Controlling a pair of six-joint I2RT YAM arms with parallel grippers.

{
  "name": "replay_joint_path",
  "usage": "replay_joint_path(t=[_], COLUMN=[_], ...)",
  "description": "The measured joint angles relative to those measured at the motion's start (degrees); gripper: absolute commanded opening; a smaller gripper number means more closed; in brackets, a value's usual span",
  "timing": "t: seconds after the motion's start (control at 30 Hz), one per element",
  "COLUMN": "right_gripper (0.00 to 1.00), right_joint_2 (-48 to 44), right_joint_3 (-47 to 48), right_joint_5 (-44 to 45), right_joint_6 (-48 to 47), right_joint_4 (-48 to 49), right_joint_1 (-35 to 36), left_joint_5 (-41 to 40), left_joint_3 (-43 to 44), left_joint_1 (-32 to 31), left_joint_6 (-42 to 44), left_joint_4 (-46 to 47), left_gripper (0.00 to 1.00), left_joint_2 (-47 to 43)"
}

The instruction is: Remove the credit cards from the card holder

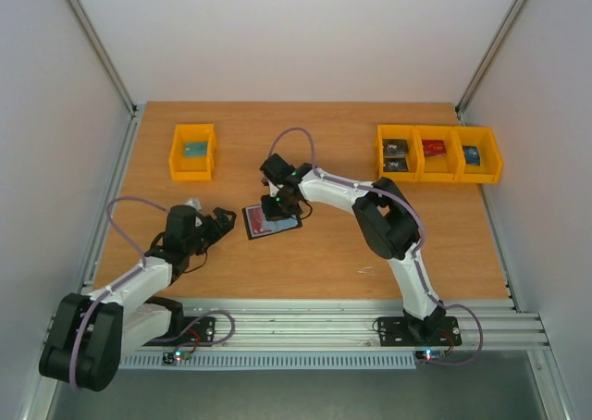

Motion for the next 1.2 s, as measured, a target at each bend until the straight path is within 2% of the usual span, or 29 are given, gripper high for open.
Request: replay_joint_path(t=[0.37, 0.73, 0.9, 1.07, 1.13, 1.2], right_gripper=[0.01, 0.01, 0.01, 0.01, 0.01, 0.01], right_joint_2=[-12.0, -23.2, -28.0, -30.8, -31.2, -31.3], right_joint_3=[-7.9, -8.0, -7.5, -5.7, -5.2, -4.9], right_joint_5=[-15.7, -25.8, -30.6, -33.4, -33.9, -34.2], right_joint_6=[-1.7, -8.0, -11.0, -12.3, -12.3, -12.3], right_joint_4=[9.5, 13.1, 13.4, 13.6, 14.0, 14.1], right_joint_1=[-8.9, -8.9, -8.9, -8.8, -8.8, -8.8], left_joint_5=[8.2, 21.5, 27.7, 31.9, 33.7, 34.9], left_joint_3=[0.0, 2.4, 5.1, 7.6, 8.6, 9.7], left_joint_1=[-0.4, 1.2, 5.9, 6.7, 6.4, 5.7], left_joint_6=[2.9, 5.2, 1.9, -2.6, -3.6, -4.4], left_joint_4=[7.9, 16.3, 20.2, 24.6, 25.8, 27.1], left_gripper=[0.99, 0.98, 0.92, 0.9, 0.85, 0.65], left_joint_2=[1.7, -1.6, -4.0, -5.7, -6.1, -6.3])
